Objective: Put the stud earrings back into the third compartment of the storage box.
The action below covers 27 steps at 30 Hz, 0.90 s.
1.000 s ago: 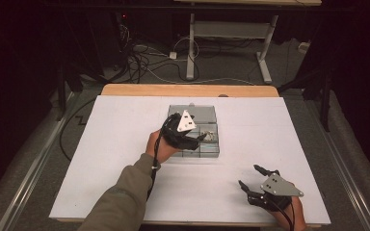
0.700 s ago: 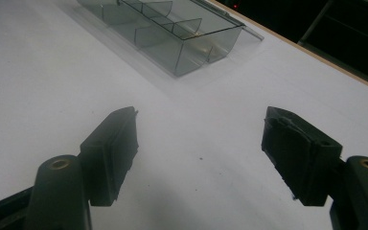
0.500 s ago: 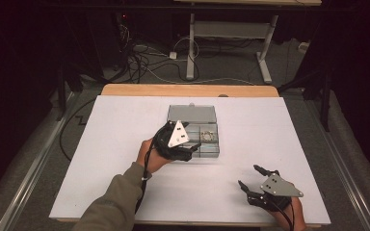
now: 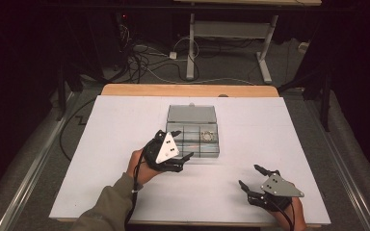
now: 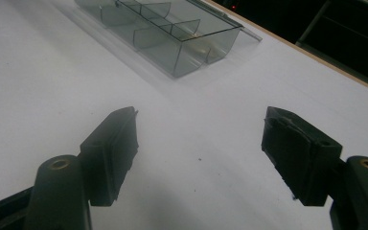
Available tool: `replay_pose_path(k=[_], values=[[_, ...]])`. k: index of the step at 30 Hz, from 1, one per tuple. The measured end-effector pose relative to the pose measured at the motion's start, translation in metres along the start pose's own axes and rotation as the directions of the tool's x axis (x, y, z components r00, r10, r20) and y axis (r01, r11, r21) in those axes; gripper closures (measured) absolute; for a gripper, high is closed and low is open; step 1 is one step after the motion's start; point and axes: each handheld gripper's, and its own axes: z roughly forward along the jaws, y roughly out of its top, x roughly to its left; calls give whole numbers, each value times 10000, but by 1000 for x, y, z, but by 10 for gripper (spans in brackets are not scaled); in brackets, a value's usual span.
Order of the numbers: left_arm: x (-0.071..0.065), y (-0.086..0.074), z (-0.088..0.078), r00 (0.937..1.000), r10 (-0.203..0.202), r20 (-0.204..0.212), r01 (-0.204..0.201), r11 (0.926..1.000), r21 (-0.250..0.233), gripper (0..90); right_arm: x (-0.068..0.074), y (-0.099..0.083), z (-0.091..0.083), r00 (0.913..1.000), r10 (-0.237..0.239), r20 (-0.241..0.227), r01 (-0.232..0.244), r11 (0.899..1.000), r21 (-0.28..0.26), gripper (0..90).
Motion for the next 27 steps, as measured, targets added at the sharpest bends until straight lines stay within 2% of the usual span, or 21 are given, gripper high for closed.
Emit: replay_pose_path(k=[4,12,16,18,20,23,25,27], values=[[-4,-9,-9,9995,91,-306,-92,10000,-30,213,1,1,0,10000,-49,-33,49,10000,-18,285],[-11,-28,-25,9983,323,-488,-308,9990,309,211,0,1,-2,10000,-23,4,23,10000,-83,285],[-11,-39,-33,9989,204,-432,-188,9992,358,211,-1,1,-2,10000,-3,41,4,9999,-106,285],[-11,-45,-37,9985,120,-533,-97,9990,448,211,-1,0,-3,10000,-1,51,2,9999,-101,285],[-10,-50,-40,9986,-159,-506,183,9987,474,211,-1,1,-3,10000,-14,51,15,9999,-106,285],[-11,-60,-44,9977,-400,-546,437,9967,684,210,-1,1,-3,10000,-9,63,9,9999,-116,285],[-13,-65,-47,9974,-254,-678,318,9950,951,210,-2,1,-3,10000,-18,67,19,9999,-113,285],[-14,-71,-51,9965,-470,-695,535,9940,950,210,-2,1,-4,10000,63,34,-62,9998,-177,285]])
